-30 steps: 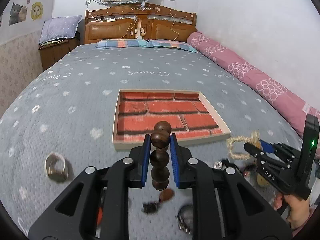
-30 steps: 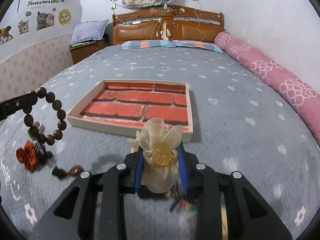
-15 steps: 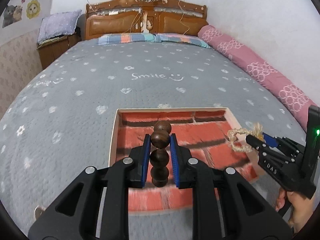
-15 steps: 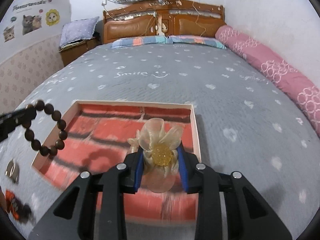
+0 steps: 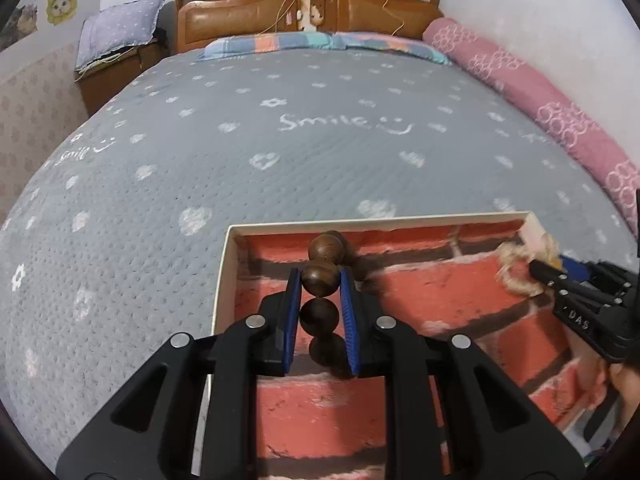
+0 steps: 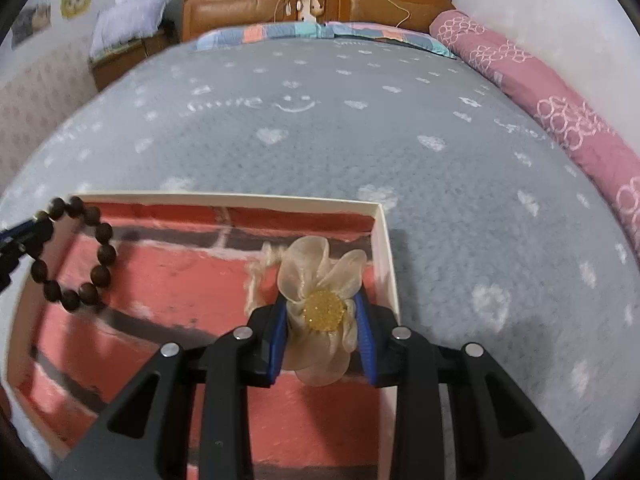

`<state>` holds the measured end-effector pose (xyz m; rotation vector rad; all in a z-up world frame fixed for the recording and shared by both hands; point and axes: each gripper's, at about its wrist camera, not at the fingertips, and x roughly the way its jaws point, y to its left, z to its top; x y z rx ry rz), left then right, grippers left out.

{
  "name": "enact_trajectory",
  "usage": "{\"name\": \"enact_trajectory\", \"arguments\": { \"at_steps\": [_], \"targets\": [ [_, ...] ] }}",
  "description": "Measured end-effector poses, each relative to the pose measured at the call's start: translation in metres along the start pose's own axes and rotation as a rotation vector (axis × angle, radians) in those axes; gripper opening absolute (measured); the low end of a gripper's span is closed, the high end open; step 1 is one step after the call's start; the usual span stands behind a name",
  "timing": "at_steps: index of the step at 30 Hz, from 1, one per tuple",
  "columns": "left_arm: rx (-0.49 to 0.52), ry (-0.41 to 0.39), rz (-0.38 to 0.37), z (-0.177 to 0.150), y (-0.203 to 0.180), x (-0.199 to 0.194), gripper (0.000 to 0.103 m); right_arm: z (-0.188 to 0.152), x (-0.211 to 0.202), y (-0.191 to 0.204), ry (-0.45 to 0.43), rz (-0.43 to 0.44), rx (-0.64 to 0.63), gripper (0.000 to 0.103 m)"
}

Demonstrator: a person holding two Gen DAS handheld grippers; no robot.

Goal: Organize jewelry
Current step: 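Open the right gripper over the tray while the left releases the bead bracelet inside, then grasp the black braided leather bracelet with the right gripper while the left grasps the orange scrunchie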

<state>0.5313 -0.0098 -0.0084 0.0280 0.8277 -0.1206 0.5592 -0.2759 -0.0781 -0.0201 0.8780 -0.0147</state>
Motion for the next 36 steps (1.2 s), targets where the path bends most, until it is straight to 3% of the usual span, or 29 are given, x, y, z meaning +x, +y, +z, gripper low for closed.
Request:
{"name": "enact_trajectory", "arguments": {
  "at_steps": [6,10,14,17,19,21,24,27,36],
  "targets": [
    [-0.007,0.067,0.021,-0.005,0.003,0.012,0.018,0.000,0.014,0.006,0.054,0.000,-0.021,0.033],
    [-0.027,0.093,0.033,-0.010,0.009,0.016,0.019,-0.001,0.016,0.006,0.072,0.046,-0.023,0.050],
    [-0.044,0.064,0.030,-0.013,0.013,0.002,0.042,-0.004,-0.006,0.005,0.015,0.045,-0.035,0.059],
    [-0.021,0.044,0.042,-0.016,0.009,-0.017,0.052,-0.008,-0.027,0.001,-0.013,0.044,-0.039,0.062],
    [-0.020,0.020,0.041,-0.019,0.008,-0.034,0.061,-0.013,-0.042,-0.003,-0.030,0.037,-0.034,0.071],
    [-0.016,-0.013,0.038,-0.024,0.009,-0.057,0.080,-0.019,-0.058,-0.008,-0.054,0.039,-0.022,0.079],
    [0.010,-0.077,0.077,-0.037,0.010,-0.096,0.097,-0.033,-0.090,-0.018,-0.098,0.044,0.003,0.087],
    [0.054,-0.104,0.108,-0.051,0.009,-0.129,0.098,-0.043,-0.113,-0.023,-0.107,0.050,-0.004,0.090],
    [0.046,-0.139,0.067,-0.106,0.026,-0.223,0.098,-0.095,-0.195,-0.033,-0.181,0.061,0.022,0.091]
  ]
}}
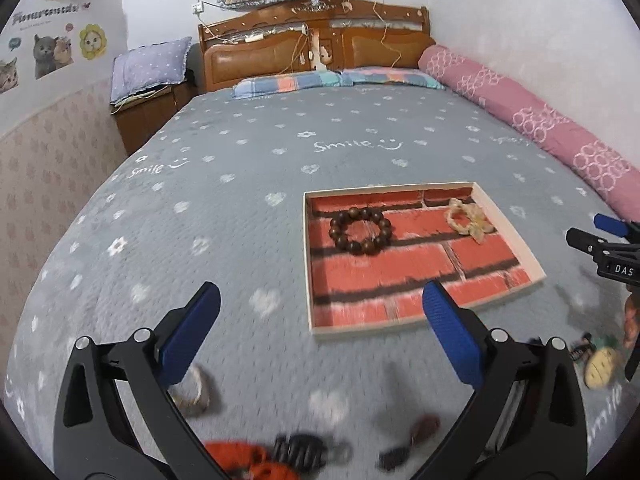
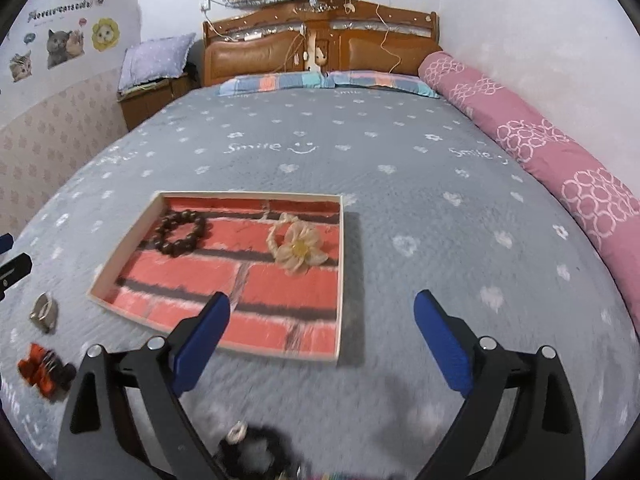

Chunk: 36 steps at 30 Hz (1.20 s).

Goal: Organize jewelry
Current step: 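Grasp the black braided leather bracelet with the right gripper while the left grasps the orange scrunchie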

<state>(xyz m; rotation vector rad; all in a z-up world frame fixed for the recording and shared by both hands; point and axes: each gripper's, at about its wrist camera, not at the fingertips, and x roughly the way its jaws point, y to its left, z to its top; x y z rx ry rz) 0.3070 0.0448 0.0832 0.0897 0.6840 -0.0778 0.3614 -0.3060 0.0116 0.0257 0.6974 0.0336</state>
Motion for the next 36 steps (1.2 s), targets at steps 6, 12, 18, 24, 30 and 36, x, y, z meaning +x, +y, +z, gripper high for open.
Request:
{"name": "enact_trajectory", "arguments": {
  "at_steps": [6,12,18,24,30,36],
  "targets": [
    [-0.015,-0.024,0.014,-0.043,0.017,-0.042,0.098,-0.042,-0.043,0.011,-0.032,0.008,-0.005,0.091],
    [-0.049,-0.012,0.028,-0.086,0.032,-0.058,0.098,-0.082,-0.065,0.022,-0.044,-0.042,-0.021,0.091],
    [-0.049,0.000,0.047,-0.121,0.044,-0.061,0.098,-0.113,-0.085,0.041,-0.063,-0.047,-0.001,0.091],
    [-0.080,0.026,0.040,-0.144,0.060,-0.053,0.098,-0.134,-0.077,0.060,-0.009,-0.007,0.048,0.091],
    [-0.071,0.026,0.063,-0.158,0.071,-0.040,0.098,-0.155,-0.067,0.083,0.013,-0.009,0.061,0.091],
    [-0.070,0.053,0.054,-0.168,0.080,-0.027,0.098,-0.166,-0.052,0.103,0.056,-0.007,0.041,0.091]
  ]
}}
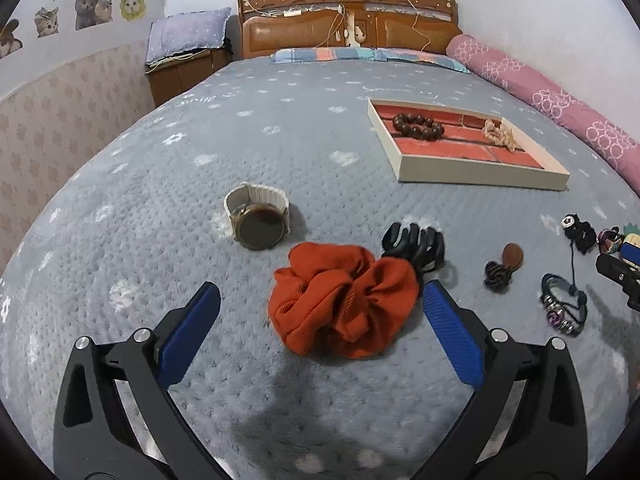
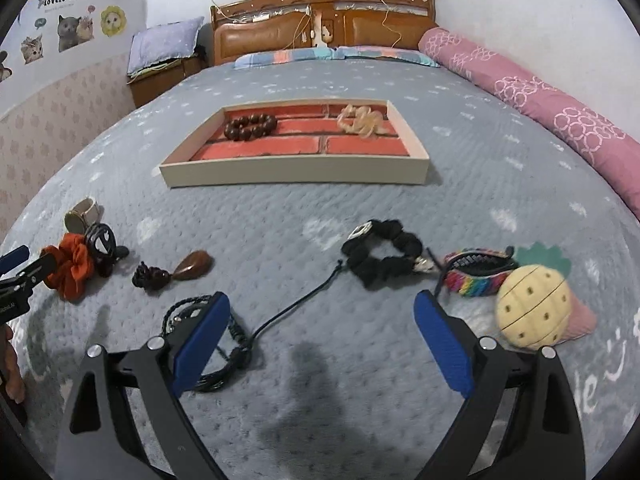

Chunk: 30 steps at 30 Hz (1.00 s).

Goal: Organize jewelry
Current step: 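Grasp the black braided leather bracelet with the right gripper while the left grasps the orange scrunchie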

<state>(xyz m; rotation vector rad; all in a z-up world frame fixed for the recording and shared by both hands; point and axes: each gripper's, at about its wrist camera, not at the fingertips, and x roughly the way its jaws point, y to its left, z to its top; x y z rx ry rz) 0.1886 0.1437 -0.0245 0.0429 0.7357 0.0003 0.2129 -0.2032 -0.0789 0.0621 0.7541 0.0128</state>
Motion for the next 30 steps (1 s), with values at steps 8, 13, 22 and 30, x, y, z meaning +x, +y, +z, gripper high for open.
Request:
{"name": "enact_trajectory", "arguments": {
  "at_steps": [8,13,22,30],
  "targets": [
    [-0.088,0.076,-0.051,-0.001,0.018,0.025,0.098,-0.010,0.012,0.018,0.036,-0.001,-0.043,0.091],
    [-0.090,0.088,-0.047,0.000,0.017,0.032,0.098,-0.012,0.015,0.024,0.049,-0.002,-0.067,0.091],
    [-0.063,0.083,-0.030,0.002,0.012,0.034,0.098,-0.017,0.021,0.025,0.094,-0.005,-0.058,0.091],
    [-0.087,0.088,-0.033,0.003,0.017,0.037,0.098,-0.014,0.032,0.021,0.126,0.009,-0.020,0.071]
  ]
}}
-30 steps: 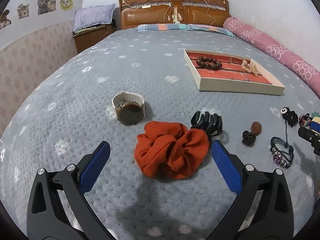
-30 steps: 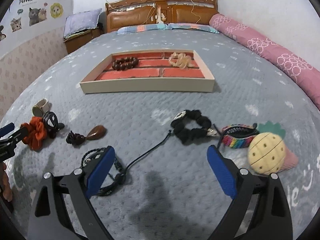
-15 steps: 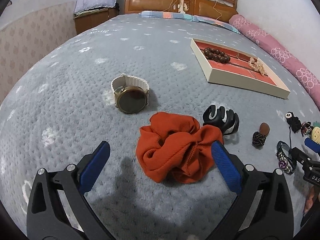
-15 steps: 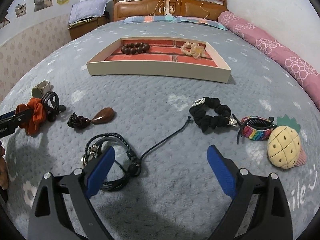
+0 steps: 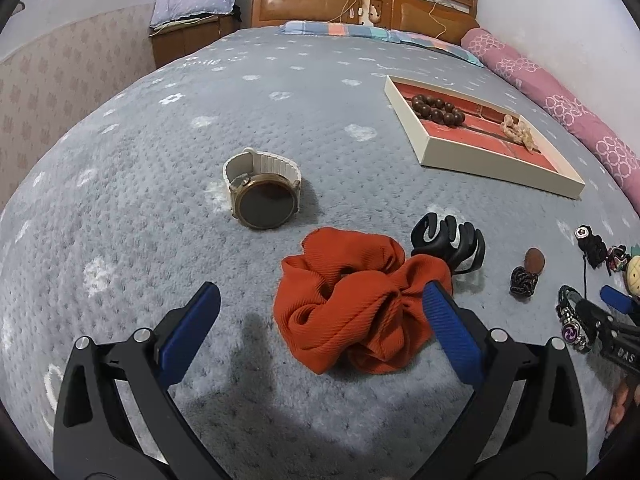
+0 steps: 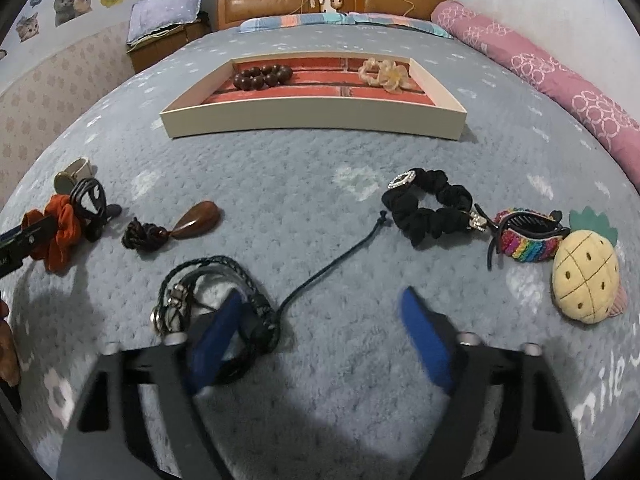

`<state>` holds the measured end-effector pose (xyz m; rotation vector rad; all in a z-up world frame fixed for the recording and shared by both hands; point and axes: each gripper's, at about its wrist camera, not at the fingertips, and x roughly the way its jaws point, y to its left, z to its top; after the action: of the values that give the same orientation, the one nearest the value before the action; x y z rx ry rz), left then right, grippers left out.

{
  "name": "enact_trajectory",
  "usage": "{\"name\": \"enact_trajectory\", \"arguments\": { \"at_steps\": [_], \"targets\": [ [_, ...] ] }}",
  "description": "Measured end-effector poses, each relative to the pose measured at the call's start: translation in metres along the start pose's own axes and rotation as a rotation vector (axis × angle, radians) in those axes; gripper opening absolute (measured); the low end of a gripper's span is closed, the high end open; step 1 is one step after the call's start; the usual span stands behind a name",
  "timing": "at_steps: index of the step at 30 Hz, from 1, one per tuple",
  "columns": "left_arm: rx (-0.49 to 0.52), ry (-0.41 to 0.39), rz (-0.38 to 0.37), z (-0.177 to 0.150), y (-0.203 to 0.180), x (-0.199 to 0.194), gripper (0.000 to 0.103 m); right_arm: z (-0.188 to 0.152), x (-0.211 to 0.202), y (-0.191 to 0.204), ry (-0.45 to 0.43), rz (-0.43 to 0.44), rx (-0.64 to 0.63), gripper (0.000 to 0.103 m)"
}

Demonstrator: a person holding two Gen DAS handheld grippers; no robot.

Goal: Organize jewelry
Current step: 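Grasp the black braided leather bracelet with the right gripper while the left grasps the orange scrunchie, then carry the braided bracelet in the right gripper while the left carries the scrunchie to the tray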

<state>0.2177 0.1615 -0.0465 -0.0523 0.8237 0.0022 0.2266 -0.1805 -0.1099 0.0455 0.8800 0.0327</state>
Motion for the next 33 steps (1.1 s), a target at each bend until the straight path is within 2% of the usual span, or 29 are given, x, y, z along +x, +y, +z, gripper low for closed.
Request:
{"name": "enact_trajectory", "arguments": {
  "at_steps": [6,7,9,13,18,22,26,31,33],
  "targets": [
    [0.004,0.005,-0.011,0.000,-0.001,0.001,0.096,0.000,0.001,0.007,0.000,0.003,-0.024,0.058],
    [0.005,0.008,-0.017,0.000,-0.001,0.002,0.095,0.000,0.001,0.008,0.000,0.009,-0.027,0.053],
    [0.005,0.015,-0.019,0.000,-0.001,0.004,0.089,0.000,0.001,0.009,0.002,0.020,-0.029,0.048],
    [0.001,0.032,-0.040,0.000,0.000,0.008,0.082,-0.001,0.000,0.016,0.000,0.036,-0.061,0.029],
    [0.013,0.040,-0.054,0.000,-0.004,0.011,0.070,-0.002,-0.001,0.019,-0.005,0.057,-0.072,0.014],
    [0.017,0.046,-0.065,0.000,-0.005,0.012,0.062,-0.002,-0.002,0.017,-0.009,0.072,-0.062,0.013],
    [0.007,0.051,-0.075,0.001,-0.003,0.012,0.046,-0.001,-0.005,0.016,-0.020,0.081,-0.058,0.013],
    [-0.021,0.054,-0.092,0.001,0.003,0.013,0.035,0.000,-0.009,0.011,-0.033,0.084,-0.048,0.013],
    [-0.030,0.043,-0.091,0.002,0.005,0.011,0.026,0.001,-0.009,0.009,-0.035,0.084,-0.045,0.013]
  ]
}}
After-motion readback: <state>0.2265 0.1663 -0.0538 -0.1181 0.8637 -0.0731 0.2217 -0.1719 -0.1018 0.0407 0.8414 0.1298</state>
